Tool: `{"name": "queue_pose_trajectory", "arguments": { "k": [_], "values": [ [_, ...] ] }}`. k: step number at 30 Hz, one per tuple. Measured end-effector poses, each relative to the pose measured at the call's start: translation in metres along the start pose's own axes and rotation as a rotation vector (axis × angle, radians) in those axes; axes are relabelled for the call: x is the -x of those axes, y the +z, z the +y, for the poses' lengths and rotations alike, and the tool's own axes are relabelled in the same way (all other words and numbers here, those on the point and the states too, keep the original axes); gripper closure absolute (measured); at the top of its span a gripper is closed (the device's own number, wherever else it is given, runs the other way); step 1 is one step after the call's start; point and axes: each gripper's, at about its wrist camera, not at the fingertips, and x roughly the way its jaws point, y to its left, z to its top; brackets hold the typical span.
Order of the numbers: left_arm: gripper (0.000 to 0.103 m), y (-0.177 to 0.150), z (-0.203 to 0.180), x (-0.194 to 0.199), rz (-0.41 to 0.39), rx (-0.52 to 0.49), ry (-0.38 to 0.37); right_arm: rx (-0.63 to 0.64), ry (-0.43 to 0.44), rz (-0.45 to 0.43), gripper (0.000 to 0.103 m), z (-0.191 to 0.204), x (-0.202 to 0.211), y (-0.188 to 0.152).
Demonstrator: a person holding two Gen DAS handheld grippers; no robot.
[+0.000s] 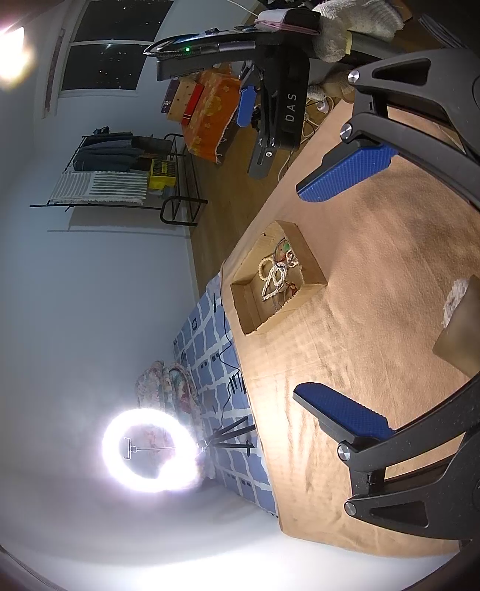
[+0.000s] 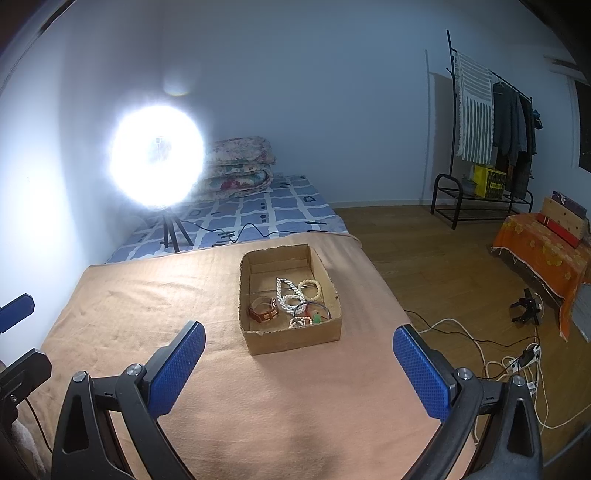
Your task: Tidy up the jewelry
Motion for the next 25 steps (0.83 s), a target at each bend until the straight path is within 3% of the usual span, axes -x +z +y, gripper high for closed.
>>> {"name": "queue_pose_trajectory", "arguments": {
  "k": [25],
  "values": [
    [0.003,-0.0023,0.0077,0.0051,-0.037,-0.027,0.04,-0.006,0.006,0.009,0.0,0.0017,-0.0057,-0.0048]
  ]
}}
